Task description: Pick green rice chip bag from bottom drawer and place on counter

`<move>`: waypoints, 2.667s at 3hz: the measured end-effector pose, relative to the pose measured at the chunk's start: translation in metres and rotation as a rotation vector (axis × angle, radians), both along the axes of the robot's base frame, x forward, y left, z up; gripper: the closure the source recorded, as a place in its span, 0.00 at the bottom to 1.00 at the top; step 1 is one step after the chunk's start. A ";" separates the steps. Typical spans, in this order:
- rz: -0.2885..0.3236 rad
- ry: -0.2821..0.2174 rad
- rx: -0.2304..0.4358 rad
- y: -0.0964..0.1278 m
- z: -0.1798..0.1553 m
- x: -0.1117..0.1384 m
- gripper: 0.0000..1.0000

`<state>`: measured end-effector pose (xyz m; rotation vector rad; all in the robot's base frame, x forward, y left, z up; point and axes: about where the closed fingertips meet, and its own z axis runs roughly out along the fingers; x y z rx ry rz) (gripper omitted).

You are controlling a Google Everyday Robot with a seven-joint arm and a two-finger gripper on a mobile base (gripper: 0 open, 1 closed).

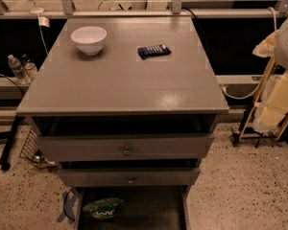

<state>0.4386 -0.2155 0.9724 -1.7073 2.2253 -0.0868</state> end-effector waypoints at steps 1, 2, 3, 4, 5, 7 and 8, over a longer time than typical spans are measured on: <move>-0.022 0.015 0.147 0.014 -0.051 -0.006 0.00; -0.033 0.032 0.306 0.047 -0.104 -0.013 0.00; -0.059 0.021 0.432 0.079 -0.152 -0.010 0.00; -0.058 0.023 0.435 0.079 -0.154 -0.012 0.00; -0.059 0.028 0.499 0.072 -0.186 -0.022 0.00; -0.071 0.104 0.646 0.083 -0.310 -0.063 0.00; -0.083 0.147 0.724 0.097 -0.363 -0.065 0.00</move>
Offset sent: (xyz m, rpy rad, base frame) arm -0.0049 0.0883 -0.1738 0.5277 0.0037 -0.0581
